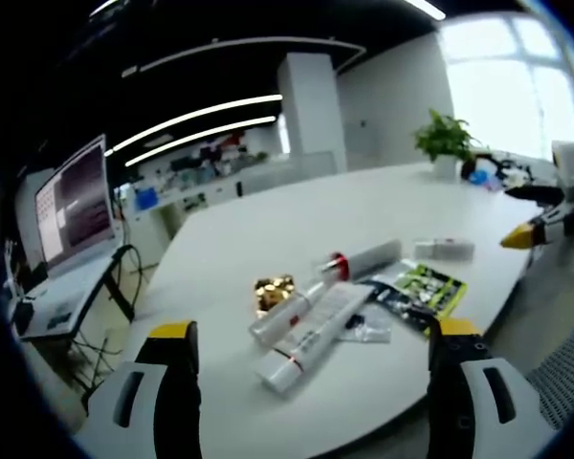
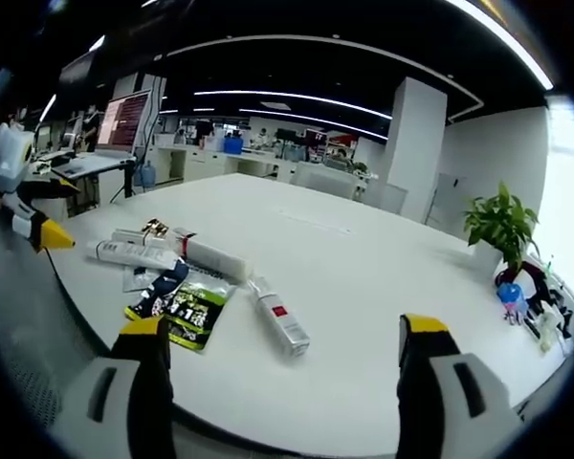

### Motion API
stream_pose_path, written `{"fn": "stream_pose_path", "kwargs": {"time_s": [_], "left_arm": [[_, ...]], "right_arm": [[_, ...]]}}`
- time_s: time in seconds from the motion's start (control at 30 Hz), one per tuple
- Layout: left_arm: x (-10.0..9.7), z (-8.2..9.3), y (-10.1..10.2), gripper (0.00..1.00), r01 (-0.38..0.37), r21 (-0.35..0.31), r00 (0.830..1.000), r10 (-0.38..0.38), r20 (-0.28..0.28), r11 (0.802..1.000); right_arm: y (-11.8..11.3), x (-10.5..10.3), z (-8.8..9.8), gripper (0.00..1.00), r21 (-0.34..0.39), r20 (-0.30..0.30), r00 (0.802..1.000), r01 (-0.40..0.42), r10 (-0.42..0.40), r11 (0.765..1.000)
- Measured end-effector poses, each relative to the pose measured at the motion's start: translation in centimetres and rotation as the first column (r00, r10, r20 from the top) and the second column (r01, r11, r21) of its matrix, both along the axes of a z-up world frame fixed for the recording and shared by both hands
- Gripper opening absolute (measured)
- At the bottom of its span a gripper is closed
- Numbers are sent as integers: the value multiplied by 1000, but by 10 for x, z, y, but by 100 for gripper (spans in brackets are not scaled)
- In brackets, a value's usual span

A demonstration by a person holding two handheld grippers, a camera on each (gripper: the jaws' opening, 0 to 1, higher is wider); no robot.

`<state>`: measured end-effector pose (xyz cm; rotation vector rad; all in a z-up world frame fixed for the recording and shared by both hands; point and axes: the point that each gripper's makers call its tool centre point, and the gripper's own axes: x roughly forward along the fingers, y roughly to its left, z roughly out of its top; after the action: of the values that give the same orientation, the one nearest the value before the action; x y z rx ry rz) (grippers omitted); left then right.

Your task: Arrange the skincare products in the storage area until every visible bottle or jar stands upright without overlapping.

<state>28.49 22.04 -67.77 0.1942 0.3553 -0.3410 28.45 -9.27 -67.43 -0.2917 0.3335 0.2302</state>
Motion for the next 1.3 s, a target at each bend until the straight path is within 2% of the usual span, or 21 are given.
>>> {"fn": "stream_pose_path", "kwargs": {"time_s": [0.17, 1.0, 1.3], "left_arm": [[0, 1, 0, 97, -5, 4, 1000, 5, 5, 1000], [-2, -4, -2, 97, 6, 9, 1000, -6, -25, 1000], [-1, -5, 0, 97, 1, 10, 1000, -1, -28, 1000]], "right_arm": [[-1, -1, -4, 99, -12, -22, 1000, 8, -9, 1000], [-3, -1, -2, 99, -19, -9, 1000, 21, -22, 1000], [-3, -2, -5, 99, -26, -32, 999, 18, -19, 999]]}}
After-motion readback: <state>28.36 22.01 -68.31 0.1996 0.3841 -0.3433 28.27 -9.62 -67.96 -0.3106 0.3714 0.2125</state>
